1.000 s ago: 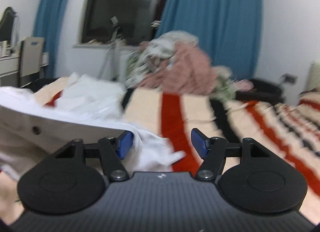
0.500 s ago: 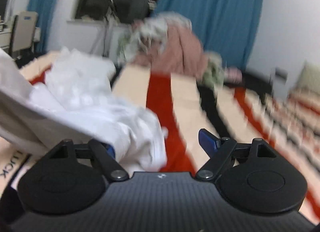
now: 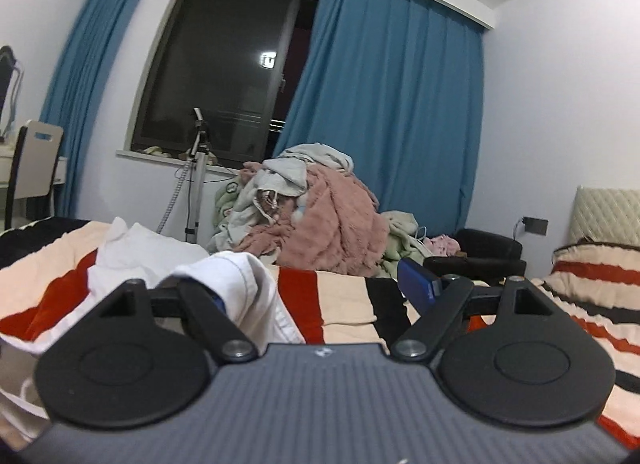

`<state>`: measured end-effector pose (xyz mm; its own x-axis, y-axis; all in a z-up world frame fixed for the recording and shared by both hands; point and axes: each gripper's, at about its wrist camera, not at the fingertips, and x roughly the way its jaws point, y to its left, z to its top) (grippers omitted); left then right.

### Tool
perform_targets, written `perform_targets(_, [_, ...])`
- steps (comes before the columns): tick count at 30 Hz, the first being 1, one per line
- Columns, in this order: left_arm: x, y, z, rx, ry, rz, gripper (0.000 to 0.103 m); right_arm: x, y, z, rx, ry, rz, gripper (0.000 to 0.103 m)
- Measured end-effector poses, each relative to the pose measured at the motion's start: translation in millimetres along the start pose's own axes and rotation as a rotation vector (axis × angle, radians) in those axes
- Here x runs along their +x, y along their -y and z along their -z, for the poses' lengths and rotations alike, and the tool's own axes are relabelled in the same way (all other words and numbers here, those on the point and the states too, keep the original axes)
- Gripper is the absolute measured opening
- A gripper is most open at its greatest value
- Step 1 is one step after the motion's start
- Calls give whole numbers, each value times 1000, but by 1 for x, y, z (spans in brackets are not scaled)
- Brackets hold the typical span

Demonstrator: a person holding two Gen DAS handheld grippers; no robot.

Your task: Fold clothes

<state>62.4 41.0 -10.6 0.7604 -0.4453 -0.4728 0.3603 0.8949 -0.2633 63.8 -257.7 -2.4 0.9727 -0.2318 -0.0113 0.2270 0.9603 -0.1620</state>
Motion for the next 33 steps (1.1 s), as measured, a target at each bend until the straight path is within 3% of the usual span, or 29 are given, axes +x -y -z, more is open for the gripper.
perform_targets(2, [7,6,2,30,-22,-3,46,-2,0,-3,-4,5,-11,81])
perform_targets(4, [15,12,7,66,-34,-28,59,-10,-1,-6,-2,7,-21,81])
perform_targets(8, [29,19,12,99,-25,-141,59,-19,-2,-12,14,14,-28,81])
perform_targets(12, [28,-7,9,-27,0,-299,63,-16,4,-11,37,6,-14,81])
perform_targets(15, [14,-15,7,-72,40,-319,67,-13,4,-6,29,6,7,81])
perform_targets(18, [3,-8,10,-53,47,-354,72,-9,1,0,3,-7,35,81])
perform_targets(23, [11,9,21,34,-81,-491,79,1,-3,23,-69,-145,81,85])
perform_targets(26, [17,12,32,69,-152,-521,80,3,-3,36,-77,-233,84,85])
perform_targets(29, [4,10,32,46,-103,-540,85,5,-3,49,-74,-323,79,86])
perform_targets(31, [-9,7,30,5,-25,-525,90,2,-2,55,-66,-371,75,86])
perform_targets(33, [-20,6,28,-31,50,-499,90,-7,6,48,-6,-352,88,86])
